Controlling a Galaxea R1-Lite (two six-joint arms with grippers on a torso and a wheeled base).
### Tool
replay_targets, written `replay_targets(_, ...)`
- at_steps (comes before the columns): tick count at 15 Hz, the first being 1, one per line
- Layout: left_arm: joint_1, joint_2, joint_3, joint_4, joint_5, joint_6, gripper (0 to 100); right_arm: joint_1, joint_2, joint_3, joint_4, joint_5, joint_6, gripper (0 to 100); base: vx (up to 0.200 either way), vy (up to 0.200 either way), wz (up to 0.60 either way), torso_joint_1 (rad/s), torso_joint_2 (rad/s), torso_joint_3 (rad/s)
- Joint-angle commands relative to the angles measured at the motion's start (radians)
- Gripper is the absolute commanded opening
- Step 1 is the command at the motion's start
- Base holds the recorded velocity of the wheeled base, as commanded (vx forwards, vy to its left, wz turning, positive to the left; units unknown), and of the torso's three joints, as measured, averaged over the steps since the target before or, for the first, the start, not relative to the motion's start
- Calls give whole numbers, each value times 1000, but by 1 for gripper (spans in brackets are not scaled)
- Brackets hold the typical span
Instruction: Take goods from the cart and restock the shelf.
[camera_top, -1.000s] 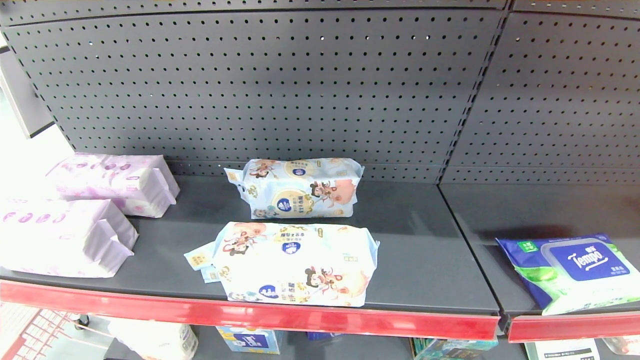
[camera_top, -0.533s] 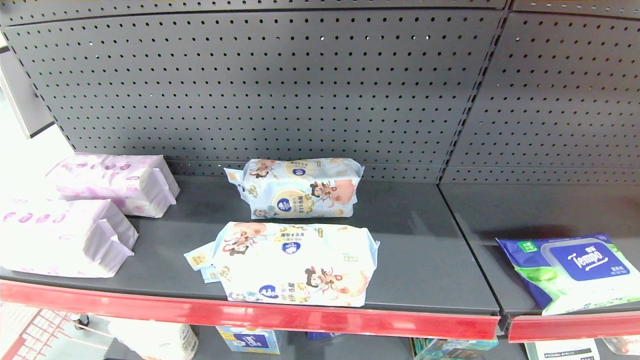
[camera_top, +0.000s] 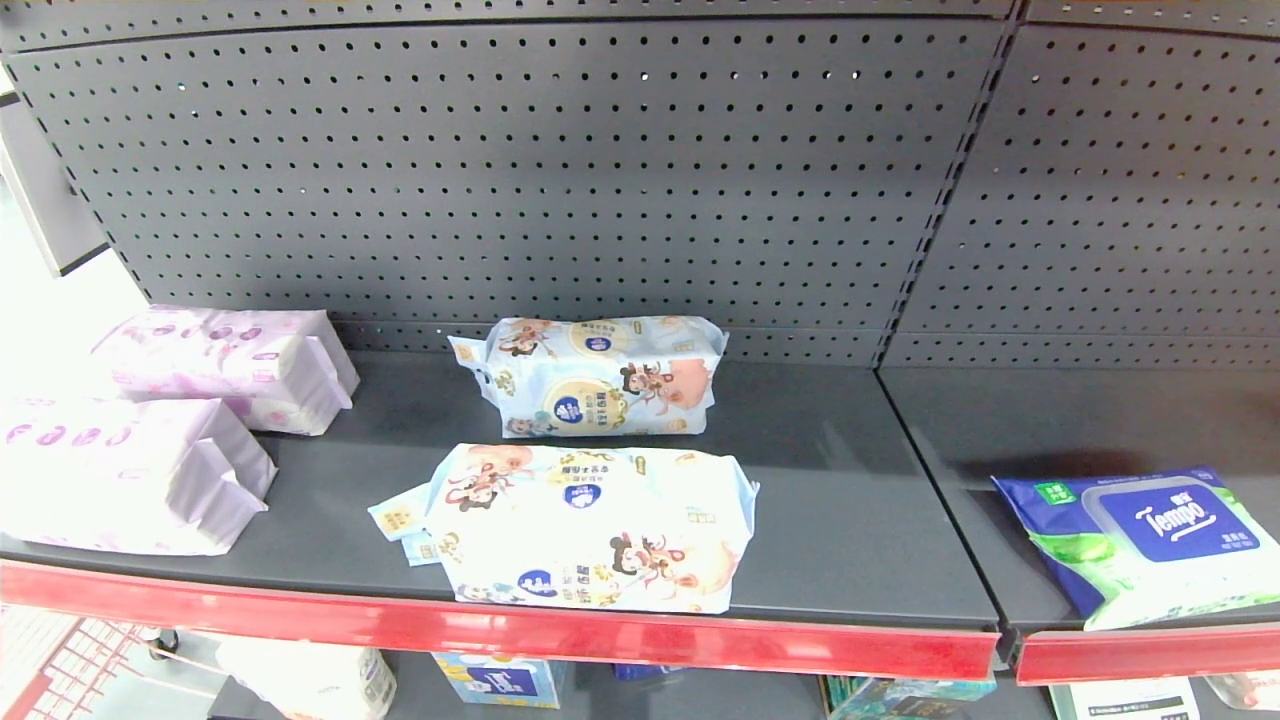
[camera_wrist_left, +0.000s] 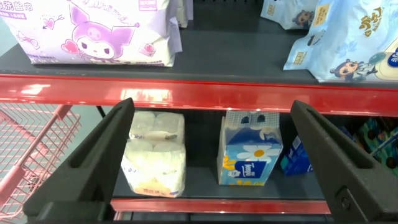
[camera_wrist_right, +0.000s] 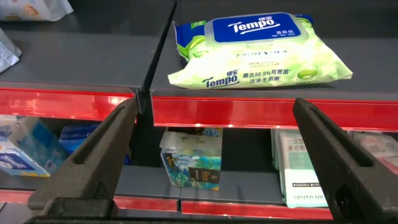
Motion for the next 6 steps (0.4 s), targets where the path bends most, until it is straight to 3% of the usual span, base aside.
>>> replay_targets(1,0,0,0,0,0,-1,100,0,0,0,1,0,0,100,0,0,0,0,0,0)
replay_targets(6,0,0,0,0,0,-1,100,0,0,0,1,0,0,100,0,0,0,0,0,0)
